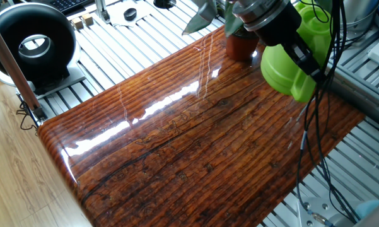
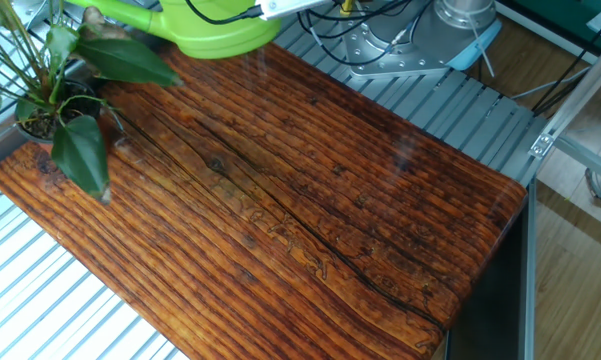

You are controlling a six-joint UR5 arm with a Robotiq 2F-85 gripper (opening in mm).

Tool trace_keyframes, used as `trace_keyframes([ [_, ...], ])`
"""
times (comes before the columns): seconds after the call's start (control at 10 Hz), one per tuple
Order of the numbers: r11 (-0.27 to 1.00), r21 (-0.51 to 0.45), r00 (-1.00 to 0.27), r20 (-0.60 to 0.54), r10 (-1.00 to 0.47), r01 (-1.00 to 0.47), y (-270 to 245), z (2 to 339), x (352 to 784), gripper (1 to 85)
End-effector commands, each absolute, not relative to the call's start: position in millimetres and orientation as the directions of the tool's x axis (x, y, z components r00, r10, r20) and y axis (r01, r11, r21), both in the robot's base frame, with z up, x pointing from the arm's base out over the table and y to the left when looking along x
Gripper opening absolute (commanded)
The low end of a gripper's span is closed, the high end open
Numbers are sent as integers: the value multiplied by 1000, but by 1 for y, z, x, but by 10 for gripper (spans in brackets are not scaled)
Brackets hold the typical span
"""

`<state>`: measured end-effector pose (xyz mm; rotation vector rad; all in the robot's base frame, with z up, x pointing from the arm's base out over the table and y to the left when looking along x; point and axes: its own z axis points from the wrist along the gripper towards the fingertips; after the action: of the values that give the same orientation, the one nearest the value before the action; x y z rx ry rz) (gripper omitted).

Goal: Water the plant

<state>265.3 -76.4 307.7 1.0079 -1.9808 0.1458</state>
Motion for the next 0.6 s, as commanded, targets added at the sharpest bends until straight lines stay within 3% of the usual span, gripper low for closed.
trace_keyframes([
  [0.0, 652, 265, -276, 747, -604, -710, -75, 308, 265, 13],
  [0.5, 625, 217, -268, 764, -587, -750, -90, 307, 277, 13],
])
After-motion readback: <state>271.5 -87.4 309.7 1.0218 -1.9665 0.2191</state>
